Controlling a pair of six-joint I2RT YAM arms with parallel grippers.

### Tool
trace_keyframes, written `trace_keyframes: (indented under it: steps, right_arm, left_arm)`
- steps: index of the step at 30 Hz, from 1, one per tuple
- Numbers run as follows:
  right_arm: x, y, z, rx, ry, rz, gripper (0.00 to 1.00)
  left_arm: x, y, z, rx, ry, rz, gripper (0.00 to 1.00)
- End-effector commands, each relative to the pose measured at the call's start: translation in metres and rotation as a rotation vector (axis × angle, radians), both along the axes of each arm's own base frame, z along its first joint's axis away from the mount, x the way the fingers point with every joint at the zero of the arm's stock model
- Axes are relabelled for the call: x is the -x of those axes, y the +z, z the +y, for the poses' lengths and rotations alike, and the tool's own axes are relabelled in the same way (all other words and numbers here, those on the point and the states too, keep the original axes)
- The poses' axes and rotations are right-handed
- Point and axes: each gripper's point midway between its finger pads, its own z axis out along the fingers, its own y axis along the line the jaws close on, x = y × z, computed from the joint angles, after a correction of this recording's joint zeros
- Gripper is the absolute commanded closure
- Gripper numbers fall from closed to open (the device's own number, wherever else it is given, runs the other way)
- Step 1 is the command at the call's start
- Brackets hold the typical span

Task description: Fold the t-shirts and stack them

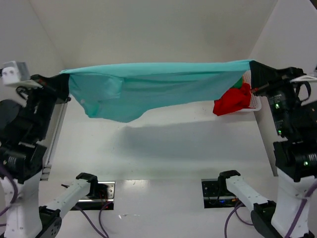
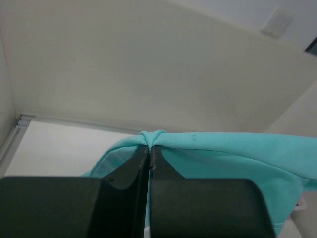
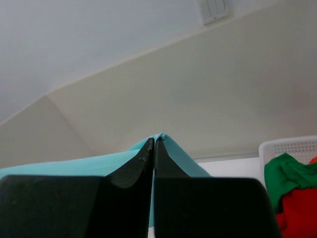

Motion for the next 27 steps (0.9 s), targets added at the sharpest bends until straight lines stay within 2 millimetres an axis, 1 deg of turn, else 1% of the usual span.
trace_keyframes:
  steps: [1, 3, 4, 5, 6, 7, 9, 10, 11, 12, 13, 14, 15, 16, 17, 18, 19, 20, 21, 22, 23, 24, 25, 26, 27]
  right_arm:
    - [0.025, -0.001, 0.000, 0.030, 0.017, 0.005, 1.00]
    - [0.034, -0.003, 0.001, 0.022, 0.031, -0.004, 1.00]
    - [0.045, 0.001, 0.000, 0.019, 0.031, -0.027, 1.00]
    - [0.045, -0.005, 0.001, 0.025, 0.042, -0.006, 1.00]
    - [0.050, -0.003, 0.001, 0.024, 0.042, -0.018, 1.00]
    - [0.050, -0.003, 0.001, 0.015, 0.044, -0.017, 1.00]
    - [0.050, -0.003, 0.001, 0.015, 0.045, -0.017, 1.00]
    - [0.041, -0.006, -0.002, 0.010, 0.021, 0.002, 1.00]
    - [0.017, -0.022, 0.001, 0.018, 0.022, 0.066, 1.00]
    - [0.002, -0.029, 0.001, 0.027, 0.010, 0.084, 1.00]
    - [-0.012, -0.039, 0.003, 0.030, 0.011, 0.111, 1.00]
    - [-0.036, -0.067, 0.004, 0.027, -0.002, 0.179, 1.00]
    - [-0.058, -0.079, 0.008, 0.022, 0.000, 0.205, 1.00]
    - [-0.071, -0.092, 0.010, 0.026, 0.000, 0.235, 1.00]
    - [-0.088, -0.119, 0.012, 0.022, 0.001, 0.294, 1.00]
    - [-0.107, -0.139, 0.016, 0.016, 0.003, 0.342, 1.00]
    - [-0.119, -0.147, 0.017, 0.016, 0.003, 0.341, 1.00]
    - [-0.132, -0.171, 0.019, 0.012, 0.003, 0.389, 1.00]
    - [-0.141, -0.185, 0.023, 0.016, 0.015, 0.414, 1.00]
    - [-0.160, -0.202, 0.026, 0.010, 0.015, 0.439, 1.00]
    - [-0.169, -0.229, 0.029, 0.017, 0.023, 0.486, 1.00]
    - [-0.178, -0.244, 0.030, 0.010, 0.023, 0.509, 1.00]
    - [-0.193, -0.273, 0.033, 0.009, 0.022, 0.570, 1.00]
    - [-0.201, -0.290, 0.037, -0.003, 0.037, 0.590, 1.00]
    - [-0.208, -0.305, 0.040, -0.009, 0.048, 0.617, 1.00]
  left_arm:
    - [0.049, 0.040, 0.015, -0.010, 0.034, -0.133, 1.00]
    - [0.064, 0.046, 0.020, -0.001, 0.046, -0.161, 1.00]
    - [0.078, 0.051, 0.026, -0.002, 0.062, -0.184, 1.00]
    - [0.080, 0.054, 0.030, 0.006, 0.086, -0.193, 1.00]
    - [0.087, 0.056, 0.034, -0.001, 0.102, -0.207, 1.00]
    - [0.091, 0.058, 0.036, 0.005, 0.104, -0.210, 1.00]
    - [0.091, 0.060, 0.044, -0.008, 0.147, -0.215, 1.00]
    - [0.083, 0.060, 0.045, -0.006, 0.162, -0.208, 1.00]
    - [0.066, 0.046, 0.043, -0.028, 0.166, -0.158, 1.00]
    - [0.046, 0.037, 0.040, -0.038, 0.173, -0.117, 1.00]
    - [0.032, 0.029, 0.036, -0.030, 0.170, -0.096, 1.00]
    - [0.018, 0.016, 0.033, -0.025, 0.166, -0.062, 1.00]
    - [-0.008, -0.020, 0.027, -0.006, 0.167, 0.026, 1.00]
    - [-0.024, -0.034, 0.023, 0.014, 0.164, 0.044, 1.00]
    - [-0.033, -0.051, 0.022, 0.035, 0.174, 0.074, 1.00]
    - [-0.050, -0.073, 0.016, 0.070, 0.171, 0.124, 1.00]
    - [-0.061, -0.085, 0.013, 0.085, 0.170, 0.142, 1.00]
    - [-0.074, -0.117, 0.008, 0.081, 0.165, 0.206, 1.00]
    - [-0.085, -0.136, 0.005, 0.082, 0.167, 0.248, 1.00]
    - [-0.093, -0.145, 0.003, 0.092, 0.167, 0.256, 1.00]
    - [-0.099, -0.160, 0.003, 0.092, 0.180, 0.286, 1.00]
    - [-0.108, -0.189, 0.003, 0.083, 0.201, 0.355, 1.00]
    - [-0.113, -0.200, 0.007, 0.089, 0.222, 0.368, 1.00]
    - [-0.117, -0.212, 0.009, 0.094, 0.242, 0.388, 1.00]
    - [-0.124, -0.231, 0.012, 0.095, 0.259, 0.428, 1.00]
